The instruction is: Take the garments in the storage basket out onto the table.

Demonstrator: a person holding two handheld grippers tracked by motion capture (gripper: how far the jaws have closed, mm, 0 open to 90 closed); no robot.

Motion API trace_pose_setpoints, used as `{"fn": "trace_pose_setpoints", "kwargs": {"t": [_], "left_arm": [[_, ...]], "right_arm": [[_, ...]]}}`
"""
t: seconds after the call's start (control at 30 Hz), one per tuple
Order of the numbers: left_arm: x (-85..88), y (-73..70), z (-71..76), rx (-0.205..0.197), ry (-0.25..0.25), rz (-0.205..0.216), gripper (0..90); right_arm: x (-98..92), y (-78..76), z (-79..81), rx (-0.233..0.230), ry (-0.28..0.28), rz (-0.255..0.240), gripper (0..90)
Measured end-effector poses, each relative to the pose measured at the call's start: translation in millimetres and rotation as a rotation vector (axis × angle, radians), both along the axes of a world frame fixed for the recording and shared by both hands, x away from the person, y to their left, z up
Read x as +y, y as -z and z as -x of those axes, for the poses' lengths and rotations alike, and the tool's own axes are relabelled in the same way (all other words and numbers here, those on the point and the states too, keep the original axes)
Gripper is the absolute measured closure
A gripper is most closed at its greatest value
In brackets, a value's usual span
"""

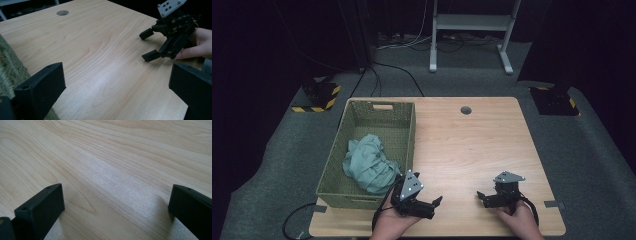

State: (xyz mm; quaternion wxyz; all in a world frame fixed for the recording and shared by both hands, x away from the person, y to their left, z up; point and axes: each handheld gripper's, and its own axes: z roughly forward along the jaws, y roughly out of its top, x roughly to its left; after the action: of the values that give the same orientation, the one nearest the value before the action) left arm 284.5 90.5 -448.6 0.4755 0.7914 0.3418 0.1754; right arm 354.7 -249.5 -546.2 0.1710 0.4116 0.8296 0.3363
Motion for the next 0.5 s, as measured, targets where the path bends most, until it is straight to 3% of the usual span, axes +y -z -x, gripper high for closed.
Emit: {"fn": "trace_pose_setpoints", "kwargs": {"t": [0.5], "left_arm": [[24.5,-8.2,-2.5,-0.025,-0.067,0.014,0.7]], "right_arm": [[0.0,0.0,0.0,0.000,0.000,0.000,0.0]]}}
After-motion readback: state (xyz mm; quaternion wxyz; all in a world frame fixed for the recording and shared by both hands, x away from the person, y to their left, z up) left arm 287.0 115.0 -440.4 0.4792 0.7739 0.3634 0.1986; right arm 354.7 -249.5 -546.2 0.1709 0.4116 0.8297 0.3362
